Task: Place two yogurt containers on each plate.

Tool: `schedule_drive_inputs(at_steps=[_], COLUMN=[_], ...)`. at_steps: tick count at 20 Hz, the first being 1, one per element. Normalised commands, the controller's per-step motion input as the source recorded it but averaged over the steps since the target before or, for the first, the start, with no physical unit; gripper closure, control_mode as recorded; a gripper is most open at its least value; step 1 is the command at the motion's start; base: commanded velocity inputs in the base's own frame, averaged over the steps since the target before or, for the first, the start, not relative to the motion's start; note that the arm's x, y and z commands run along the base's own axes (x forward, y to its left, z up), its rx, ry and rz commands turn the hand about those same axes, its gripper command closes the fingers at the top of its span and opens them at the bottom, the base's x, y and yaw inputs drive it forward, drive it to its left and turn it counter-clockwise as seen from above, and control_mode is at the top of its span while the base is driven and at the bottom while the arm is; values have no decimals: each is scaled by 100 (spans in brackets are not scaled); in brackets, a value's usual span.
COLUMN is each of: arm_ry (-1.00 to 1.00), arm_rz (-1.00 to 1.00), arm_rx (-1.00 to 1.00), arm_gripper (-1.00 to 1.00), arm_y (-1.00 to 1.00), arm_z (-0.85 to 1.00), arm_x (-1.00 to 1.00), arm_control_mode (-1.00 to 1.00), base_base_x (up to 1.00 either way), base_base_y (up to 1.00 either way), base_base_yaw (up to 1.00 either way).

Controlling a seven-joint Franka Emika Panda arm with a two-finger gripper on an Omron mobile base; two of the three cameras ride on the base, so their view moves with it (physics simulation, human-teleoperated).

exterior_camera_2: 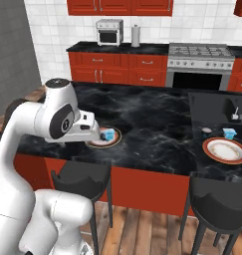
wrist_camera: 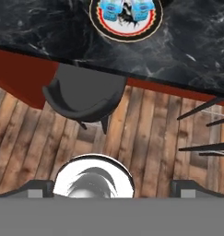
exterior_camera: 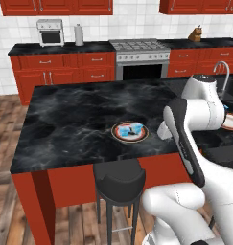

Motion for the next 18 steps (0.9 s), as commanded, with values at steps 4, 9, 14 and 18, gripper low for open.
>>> schedule_drive_inputs(at_steps=[4, 9, 14, 18], arm_ry=[-1, 0, 0, 0], arm_rz=[-1, -1, 0, 0], arm_rx=[0, 0, 0, 0], arm_gripper=[-100, -100, -100, -100], arm_y=[0, -7, 0, 0], arm_z=[2, 0, 0, 0], arm_x=[0, -7, 0, 0], arm_control_mode=[-100, 100, 100, 100], base_base_x=[0, -6, -11, 8], base_base_y=[0, -16, -98, -98], base_base_yaw=[0, -3, -14, -4])
